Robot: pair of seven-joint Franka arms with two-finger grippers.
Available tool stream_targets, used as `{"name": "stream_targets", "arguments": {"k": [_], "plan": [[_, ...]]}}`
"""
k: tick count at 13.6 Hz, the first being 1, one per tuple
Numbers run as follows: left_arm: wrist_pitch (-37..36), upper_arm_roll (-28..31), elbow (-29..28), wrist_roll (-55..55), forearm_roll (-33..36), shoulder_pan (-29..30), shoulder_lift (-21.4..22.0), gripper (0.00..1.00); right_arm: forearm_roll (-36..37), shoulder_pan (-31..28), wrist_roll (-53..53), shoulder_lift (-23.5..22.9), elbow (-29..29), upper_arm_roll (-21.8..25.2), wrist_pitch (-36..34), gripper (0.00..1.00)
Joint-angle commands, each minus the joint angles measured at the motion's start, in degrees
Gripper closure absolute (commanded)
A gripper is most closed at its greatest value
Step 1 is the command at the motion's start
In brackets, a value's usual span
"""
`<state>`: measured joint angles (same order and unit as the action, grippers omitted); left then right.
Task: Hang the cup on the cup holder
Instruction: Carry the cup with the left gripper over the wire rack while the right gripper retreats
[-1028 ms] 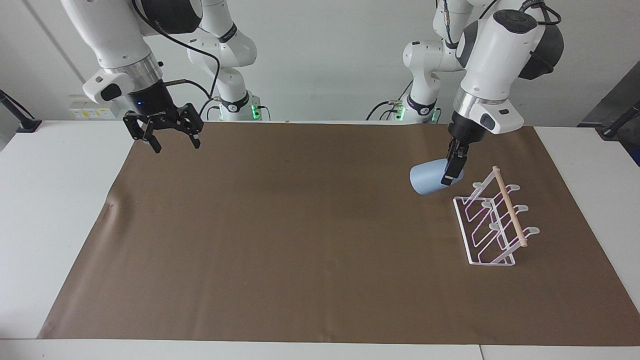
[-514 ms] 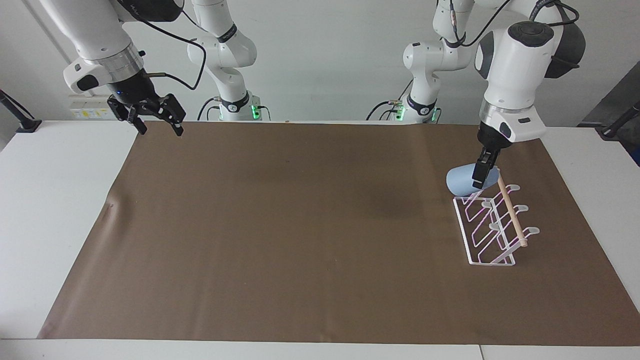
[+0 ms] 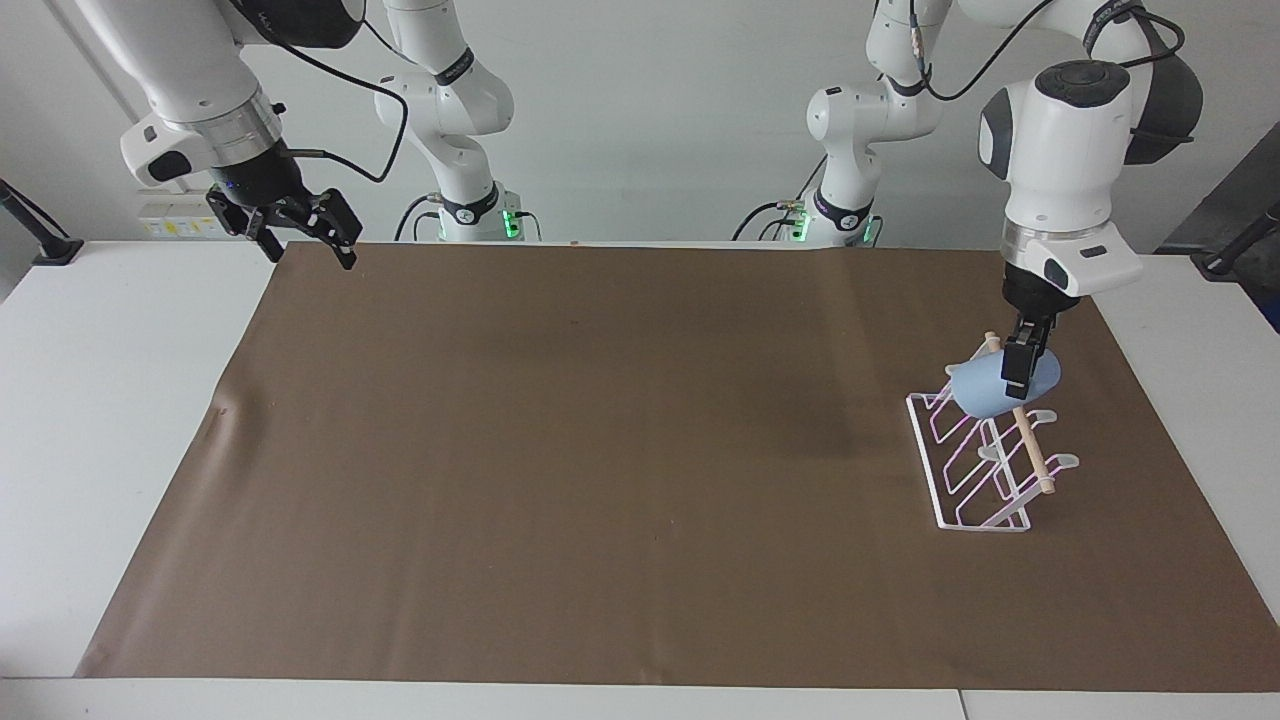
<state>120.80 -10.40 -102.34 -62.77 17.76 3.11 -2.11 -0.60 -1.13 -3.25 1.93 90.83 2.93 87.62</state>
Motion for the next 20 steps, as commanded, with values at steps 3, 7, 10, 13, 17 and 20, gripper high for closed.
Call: {"name": "stream_targets", "arguments": {"k": [3,7,10,13,17,20], "plan": [[5.93,-0.50,0.38,-3.75,6.23,0.50,-3.34,1.00,1.31,-3.26,2.90,1.41,1.89,-0.55,0.00,0.00],[8.48,-0.41,1.43,-8.93,8.78,-0.03,-6.50,1.00,1.22,-3.18,2.81,1.32,1.89,-0.55,0.09,0.00],[10.15,-0.50,1.44,-10.97,11.60,-0.03,-7.12,1.00,0.43,-2.83,2.64,1.32,1.80,-0.64,-0.26,0.00],[12.25,-0.50,1.00,-10.97,12.47,0.41,-8.09,1.00,1.38,-2.48,2.46,1.41,1.89,-0.64,-0.70,0.00],[13.40,-0.50,0.30,-10.97,12.92,0.58,-8.35,1.00,1.48,-2.12,2.11,2.11,3.64,-1.08,0.18,0.00],[14.37,-0.50,-1.54,-10.97,12.92,0.50,-8.00,1.00,1.48,-2.12,1.49,2.55,4.26,-1.26,0.27,0.00]]}}
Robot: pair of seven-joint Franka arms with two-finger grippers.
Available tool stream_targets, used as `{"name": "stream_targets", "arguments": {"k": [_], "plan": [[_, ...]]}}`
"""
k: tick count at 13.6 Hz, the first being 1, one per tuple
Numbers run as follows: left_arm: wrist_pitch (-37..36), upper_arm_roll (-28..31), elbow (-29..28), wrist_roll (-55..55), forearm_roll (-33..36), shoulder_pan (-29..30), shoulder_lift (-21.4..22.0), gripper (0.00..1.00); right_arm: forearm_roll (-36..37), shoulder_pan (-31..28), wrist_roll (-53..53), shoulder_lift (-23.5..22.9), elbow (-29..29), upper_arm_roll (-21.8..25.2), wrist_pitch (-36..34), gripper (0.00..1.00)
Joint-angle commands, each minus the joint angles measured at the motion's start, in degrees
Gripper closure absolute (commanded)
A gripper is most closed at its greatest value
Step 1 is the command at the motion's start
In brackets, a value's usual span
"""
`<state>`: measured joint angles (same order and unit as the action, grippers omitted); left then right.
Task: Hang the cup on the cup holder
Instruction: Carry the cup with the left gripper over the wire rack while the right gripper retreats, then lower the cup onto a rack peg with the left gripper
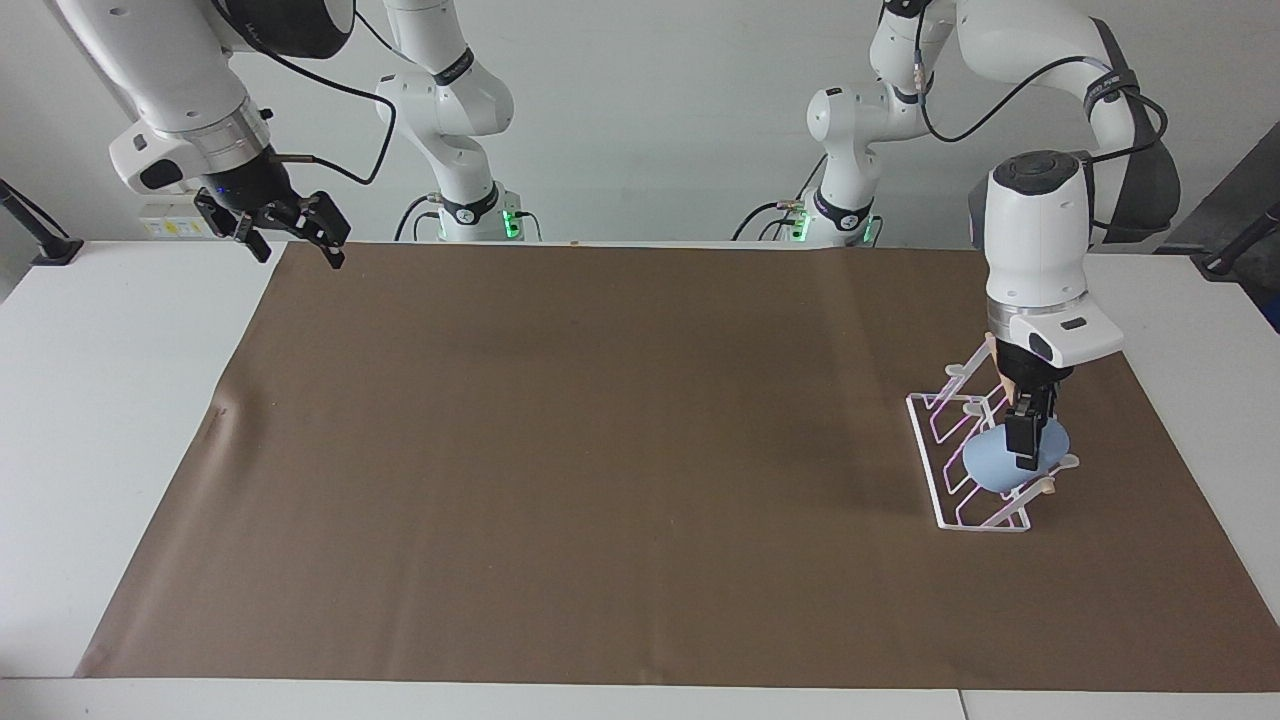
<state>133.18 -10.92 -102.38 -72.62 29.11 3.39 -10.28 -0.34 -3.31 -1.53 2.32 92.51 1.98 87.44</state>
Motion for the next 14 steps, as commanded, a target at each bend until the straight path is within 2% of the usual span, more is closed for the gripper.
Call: {"name": "stream_targets", "arguments": {"k": [1,4,14], "plan": [[2.00,0.02,-2.12,-1.20,1.57,0.12,0.35,1.00,1.22,0.06,-0.23,2.16,2.59,-0.31,0.45,0.00],[2.35,0.02,-3.44,-1.29,1.57,0.12,0.70,1.00,1.30,0.93,0.21,2.60,3.99,-0.40,3.18,0.00],[5.96,0.02,-10.21,-1.73,1.57,0.03,3.16,1.00,2.89,1.82,0.12,2.78,4.09,-0.40,3.09,0.00]]}}
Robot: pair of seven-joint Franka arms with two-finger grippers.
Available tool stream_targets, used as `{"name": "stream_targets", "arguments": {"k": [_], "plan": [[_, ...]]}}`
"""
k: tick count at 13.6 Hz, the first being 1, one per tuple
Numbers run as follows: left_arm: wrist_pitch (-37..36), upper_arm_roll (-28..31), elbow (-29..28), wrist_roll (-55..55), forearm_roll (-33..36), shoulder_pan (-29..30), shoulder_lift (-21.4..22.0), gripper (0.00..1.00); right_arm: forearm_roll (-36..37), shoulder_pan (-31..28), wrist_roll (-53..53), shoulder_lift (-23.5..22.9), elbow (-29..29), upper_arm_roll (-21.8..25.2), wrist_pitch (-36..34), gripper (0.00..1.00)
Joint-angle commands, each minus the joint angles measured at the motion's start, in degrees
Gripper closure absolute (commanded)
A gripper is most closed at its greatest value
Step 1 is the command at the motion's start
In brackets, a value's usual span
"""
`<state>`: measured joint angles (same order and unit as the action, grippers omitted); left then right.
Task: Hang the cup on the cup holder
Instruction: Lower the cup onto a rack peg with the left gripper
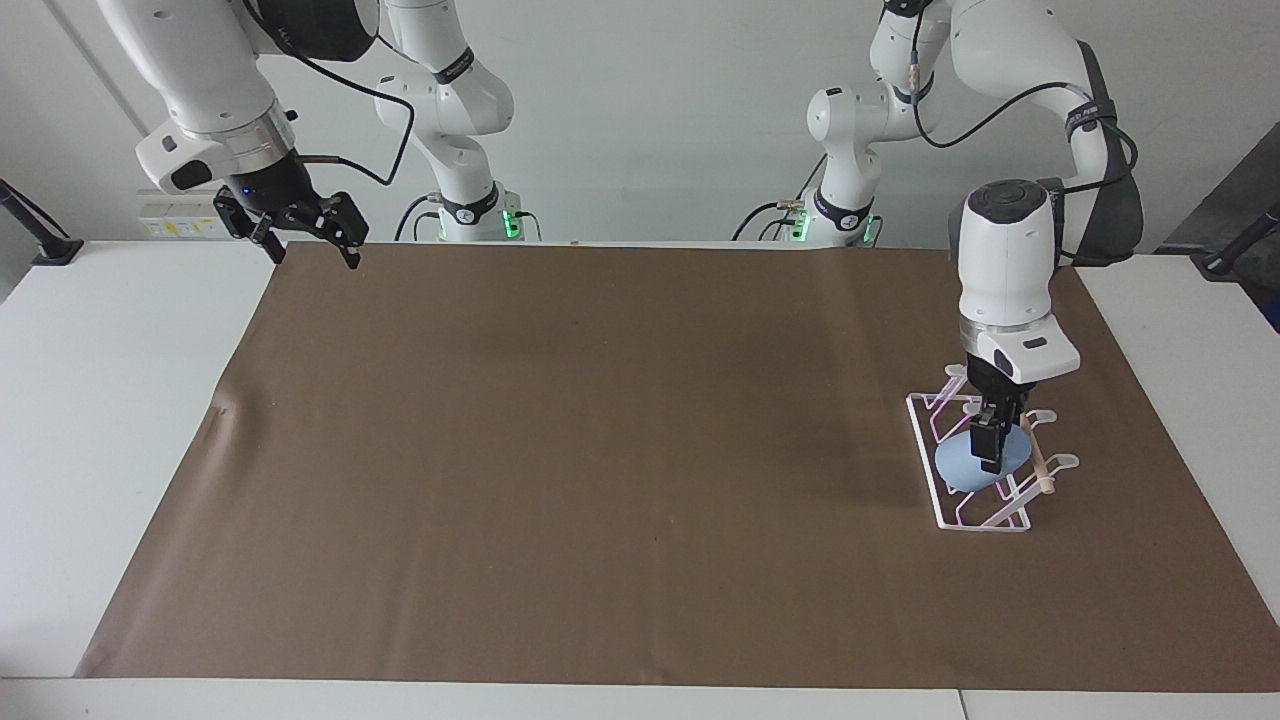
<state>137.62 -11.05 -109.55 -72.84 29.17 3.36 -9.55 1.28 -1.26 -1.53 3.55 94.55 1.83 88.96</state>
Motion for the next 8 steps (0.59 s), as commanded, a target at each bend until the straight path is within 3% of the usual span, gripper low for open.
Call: {"name": "stream_targets", "arguments": {"k": [1,2,3,4,5,6,8], "plan": [[1.51,0.16,-3.04,-1.43,1.51,0.16,2.43,1.00,1.18,-0.24,0.21,1.55,2.05,-0.25,1.57,0.00],[1.43,0.16,-2.95,-1.43,1.51,0.25,2.43,1.00,1.18,-0.24,0.21,1.55,2.05,-0.17,1.65,0.00],[1.17,0.16,-2.69,-1.43,1.51,0.25,2.43,0.85,1.18,-0.32,0.21,1.55,2.05,-0.16,1.66,0.00],[1.08,0.16,-2.51,-1.25,1.51,0.25,2.43,0.66,1.10,-0.33,0.30,1.55,2.05,-0.16,1.74,0.00],[0.73,0.16,-2.34,-1.08,1.51,0.25,2.43,0.38,1.09,-0.33,0.30,1.55,2.05,-0.16,1.66,0.00],[0.55,0.16,-2.16,-0.99,1.51,0.25,2.34,0.17,1.01,-0.33,0.30,1.64,2.05,-0.16,1.66,0.00],[0.37,0.16,-2.07,-0.99,1.51,0.07,2.34,0.11,1.01,-0.33,0.30,1.55,2.05,-0.16,1.66,0.00]]}}
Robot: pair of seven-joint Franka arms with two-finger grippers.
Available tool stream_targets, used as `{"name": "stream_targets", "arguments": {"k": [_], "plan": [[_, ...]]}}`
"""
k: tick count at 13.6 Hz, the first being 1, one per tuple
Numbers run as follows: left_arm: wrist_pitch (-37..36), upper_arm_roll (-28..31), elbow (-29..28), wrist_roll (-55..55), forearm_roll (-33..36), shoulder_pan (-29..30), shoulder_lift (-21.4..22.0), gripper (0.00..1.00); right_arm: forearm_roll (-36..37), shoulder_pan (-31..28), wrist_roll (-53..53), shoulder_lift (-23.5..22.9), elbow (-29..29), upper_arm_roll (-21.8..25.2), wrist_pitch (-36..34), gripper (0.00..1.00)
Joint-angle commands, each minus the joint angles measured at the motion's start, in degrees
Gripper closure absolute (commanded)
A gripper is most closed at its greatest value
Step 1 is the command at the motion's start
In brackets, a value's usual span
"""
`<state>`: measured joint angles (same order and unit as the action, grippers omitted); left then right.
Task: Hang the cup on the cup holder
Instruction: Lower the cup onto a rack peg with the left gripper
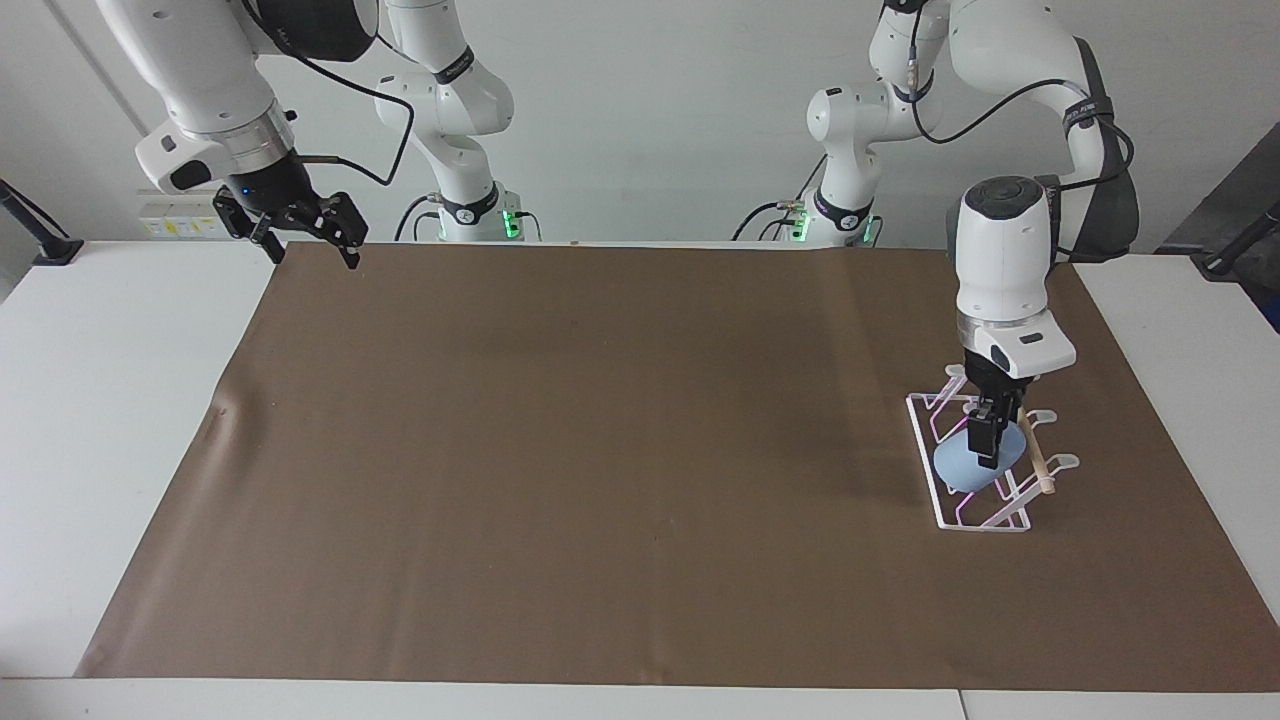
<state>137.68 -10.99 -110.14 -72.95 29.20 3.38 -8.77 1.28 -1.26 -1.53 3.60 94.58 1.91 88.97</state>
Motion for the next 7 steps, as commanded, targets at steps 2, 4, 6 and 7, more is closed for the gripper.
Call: {"name": "stream_targets", "arguments": {"k": [2,4,6,7], "plan": [[-0.57,0.09,-0.78,-0.79,1.47,-0.12,1.47,0.10,1.00,-0.41,0.39,1.50,2.01,-0.24,1.65,0.00],[-3.02,0.09,0.97,-0.44,1.56,-0.39,1.12,0.03,0.92,-0.41,0.39,1.59,2.01,-0.24,1.65,0.00],[-7.14,-0.17,2.82,1.04,1.56,-0.56,1.29,0.00,0.92,-0.41,0.39,1.59,2.01,-0.24,1.65,0.00],[-8.99,-0.52,3.26,2.18,1.38,-0.65,1.73,0.00,0.83,-0.41,0.39,1.59,2.01,-0.24,1.65,0.00]]}}
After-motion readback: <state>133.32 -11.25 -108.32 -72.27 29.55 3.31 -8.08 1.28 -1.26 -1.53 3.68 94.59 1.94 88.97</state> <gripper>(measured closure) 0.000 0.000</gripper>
